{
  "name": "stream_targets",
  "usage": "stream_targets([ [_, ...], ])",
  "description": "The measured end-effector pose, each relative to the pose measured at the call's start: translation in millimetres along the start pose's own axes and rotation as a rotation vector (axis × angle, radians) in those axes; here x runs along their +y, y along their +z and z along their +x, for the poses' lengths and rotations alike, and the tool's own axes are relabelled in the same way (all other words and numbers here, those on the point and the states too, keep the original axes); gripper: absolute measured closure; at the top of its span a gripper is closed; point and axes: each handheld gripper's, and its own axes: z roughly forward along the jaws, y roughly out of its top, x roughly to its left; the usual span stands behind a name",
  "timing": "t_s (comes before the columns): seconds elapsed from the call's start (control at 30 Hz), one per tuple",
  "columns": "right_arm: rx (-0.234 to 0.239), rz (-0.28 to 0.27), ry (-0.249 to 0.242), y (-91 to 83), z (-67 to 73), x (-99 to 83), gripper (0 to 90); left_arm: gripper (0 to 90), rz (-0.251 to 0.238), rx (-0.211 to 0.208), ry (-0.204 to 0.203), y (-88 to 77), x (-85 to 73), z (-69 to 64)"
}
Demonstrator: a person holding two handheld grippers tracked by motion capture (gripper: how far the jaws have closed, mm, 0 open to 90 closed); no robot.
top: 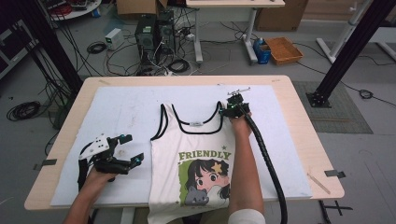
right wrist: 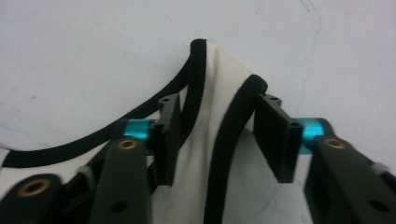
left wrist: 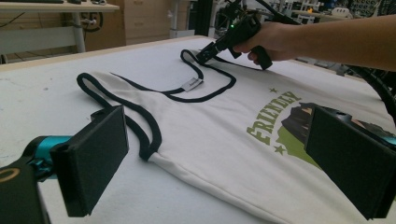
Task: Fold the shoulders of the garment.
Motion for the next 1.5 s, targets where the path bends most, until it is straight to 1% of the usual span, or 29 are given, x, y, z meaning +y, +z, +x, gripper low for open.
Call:
stream_targets([
  [0.03, 0.000, 0.000, 0.000, 0.0, 0.0, 0.0, 56.3, 6.4, 0.001, 0.000, -0.001, -0.3, 0.1, 0.1],
  [0.07, 0.017, -0.004, -0.005, 0.0, 1.5, 0.0, 65.0, 6.3, 0.001, 0.002, 0.000, -0.4, 0.0, 0.1],
  [0.1, 0.017, -0.004, -0.005, 0.0, 1.5, 0.0, 65.0, 6.3, 0.003, 0.003, 0.000, -0.7, -0.1, -0.1],
  [0.17, 0.049, -0.010, -0.016, 1.1, 3.5, 0.0, 78.4, 6.3, 0.007, 0.006, 0.003, -0.7, -0.7, -0.5],
  [0.2, 0.049, -0.010, -0.016, 1.1, 3.5, 0.0, 78.4, 6.3, 0.011, 0.006, 0.000, -0.6, -1.1, -1.0],
  [0.23, 0.065, -0.012, -0.012, 1.2, 3.6, -0.2, 83.3, 6.3, 0.015, 0.008, 0.002, -0.4, -1.4, -1.1],
  [0.33, 0.061, -0.016, -0.033, -0.8, 3.1, 0.2, 86.5, 6.4, 0.020, 0.013, 0.004, -0.9, -1.5, -1.2],
  [0.4, 0.065, -0.029, -0.039, -1.8, 2.3, 0.0, 87.1, 6.4, 0.015, 0.019, 0.001, -2.2, -1.7, -0.6],
  [0.43, 0.074, -0.047, -0.042, -3.4, 2.1, 0.1, 87.2, 6.4, 0.013, 0.020, -0.001, -2.4, -1.9, -0.3],
  [0.47, 0.083, -0.085, -0.061, -7.6, 2.4, 1.2, 87.4, 6.4, 0.015, 0.025, -0.003, -2.2, -2.2, 0.0],
  [0.53, 0.093, -0.099, -0.066, -9.9, 2.8, 1.6, 87.5, 6.4, 0.017, 0.026, -0.003, -2.0, -2.3, 0.0],
  [0.67, 0.153, -0.170, -0.076, -21.5, 6.5, -2.4, 88.0, 6.4, 0.018, 0.028, 0.003, -2.3, -1.9, -0.7],
  [0.7, 0.153, -0.170, -0.076, -21.5, 6.5, -2.4, 88.0, 6.4, 0.019, 0.029, 0.003, -2.8, -1.7, -0.8],
  [0.8, 0.194, -0.227, -0.078, -32.7, 7.8, -5.9, 88.0, 6.4, 0.012, 0.035, -0.002, -3.1, -1.4, -1.2],
  [0.87, 0.199, -0.241, -0.080, -36.1, 7.8, -6.5, 88.1, 6.4, 0.016, 0.032, 0.000, -2.7, -1.4, -1.9],
  [0.9, 0.224, -0.261, -0.096, -42.2, 7.5, -8.7, 88.0, 7.0, 0.015, 0.030, 0.003, -2.1, -1.5, -2.0],
  [0.93, 0.224, -0.261, -0.096, -42.2, 7.5, -8.7, 88.0, 7.0, 0.016, 0.027, 0.004, -2.1, -1.4, -1.8],
  [0.97, 0.254, -0.259, -0.133, -47.3, 7.4, -12.4, 88.0, 7.5, 0.014, 0.028, 0.005, -2.0, -1.4, -1.5],
  [1.0, 0.260, -0.253, -0.156, -49.9, 7.8, -14.8, 88.0, 7.5, 0.013, 0.030, 0.003, -2.1, -1.4, -1.4],
  [1.03, 0.260, -0.253, -0.156, -49.9, 7.8, -14.8, 88.0, 7.5, 0.010, 0.031, 0.005, -2.4, -1.2, -1.0],
  [1.07, 0.274, -0.266, -0.181, -56.4, 7.0, -21.2, 87.9, 7.5, 0.008, 0.033, 0.001, -3.0, -1.1, -0.7],
  [1.1, 0.274, -0.266, -0.181, -56.4, 7.0, -21.2, 87.9, 7.5, 0.008, 0.033, 0.001, -3.0, -1.1, -0.7],
  [1.13, 0.307, -0.282, -0.197, -63.4, 6.5, -29.0, 87.9, 7.5, 0.006, 0.034, 0.002, -3.0, -1.1, -0.7],
  [1.2, 0.317, -0.288, -0.206, -67.0, 7.0, -33.7, 87.9, 7.5, 0.005, 0.036, 0.004, -3.0, -1.0, -0.5],
  [1.27, 0.350, -0.316, -0.221, -77.4, 9.4, -48.3, 87.9, 7.5, 0.003, 0.041, 0.002, -2.6, -1.2, 0.0],
  [1.33, 0.355, -0.332, -0.222, -81.2, 11.3, -53.9, 87.9, 7.5, 0.003, 0.041, 0.003, -2.5, -1.2, 0.3],
  [1.37, 0.361, -0.340, -0.239, -86.6, 16.2, -64.3, 87.9, 7.5, 0.003, 0.044, 0.003, -2.1, -1.2, 0.8],
  [1.47, 0.370, -0.323, -0.279, -90.6, 22.5, -76.9, 87.8, 7.5, 0.004, 0.046, 0.003, -1.8, -1.1, 1.2],
  [1.5, 0.370, -0.323, -0.279, -90.6, 22.5, -76.9, 87.8, 7.5, 0.005, 0.047, 0.004, -1.8, -0.9, 1.2],
])
